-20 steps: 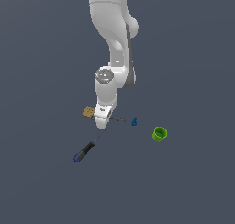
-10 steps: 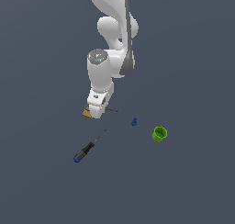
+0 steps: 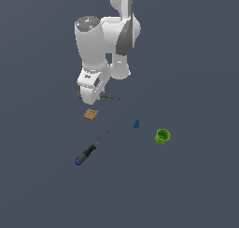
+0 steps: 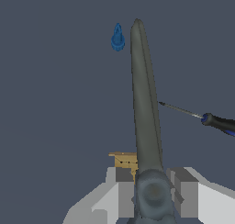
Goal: Pick up a designated object from a clutter of objects.
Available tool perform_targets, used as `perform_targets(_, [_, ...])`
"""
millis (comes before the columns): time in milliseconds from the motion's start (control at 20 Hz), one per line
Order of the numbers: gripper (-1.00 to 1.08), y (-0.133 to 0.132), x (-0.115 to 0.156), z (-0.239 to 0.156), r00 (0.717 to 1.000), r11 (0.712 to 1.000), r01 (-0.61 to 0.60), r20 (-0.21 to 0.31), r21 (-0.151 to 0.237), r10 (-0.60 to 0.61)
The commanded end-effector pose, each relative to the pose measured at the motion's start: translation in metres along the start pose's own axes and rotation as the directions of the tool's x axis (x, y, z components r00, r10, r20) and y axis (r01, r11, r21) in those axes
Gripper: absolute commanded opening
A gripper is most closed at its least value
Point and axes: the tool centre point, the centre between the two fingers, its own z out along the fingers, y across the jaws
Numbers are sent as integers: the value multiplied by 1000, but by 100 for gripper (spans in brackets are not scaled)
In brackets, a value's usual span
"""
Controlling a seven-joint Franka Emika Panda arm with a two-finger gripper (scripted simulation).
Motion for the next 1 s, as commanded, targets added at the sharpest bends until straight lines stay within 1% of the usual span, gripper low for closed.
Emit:
perform_targets(0, [-100, -2, -7, -24, 1000, 1000, 0, -1, 0, 0])
perform_targets(300, [-100, -5, -22, -76, 1000, 1000, -1, 0, 0, 1])
perform_targets(500, [-100, -6, -30, -105, 1000, 1000, -2, 1, 0, 2])
perform_targets(750, [-100, -6, -38, -130, 1000, 1000, -3, 1, 0, 3])
perform_targets(950, [-100, -6, -41, -142, 1000, 1000, -3, 2, 0, 3])
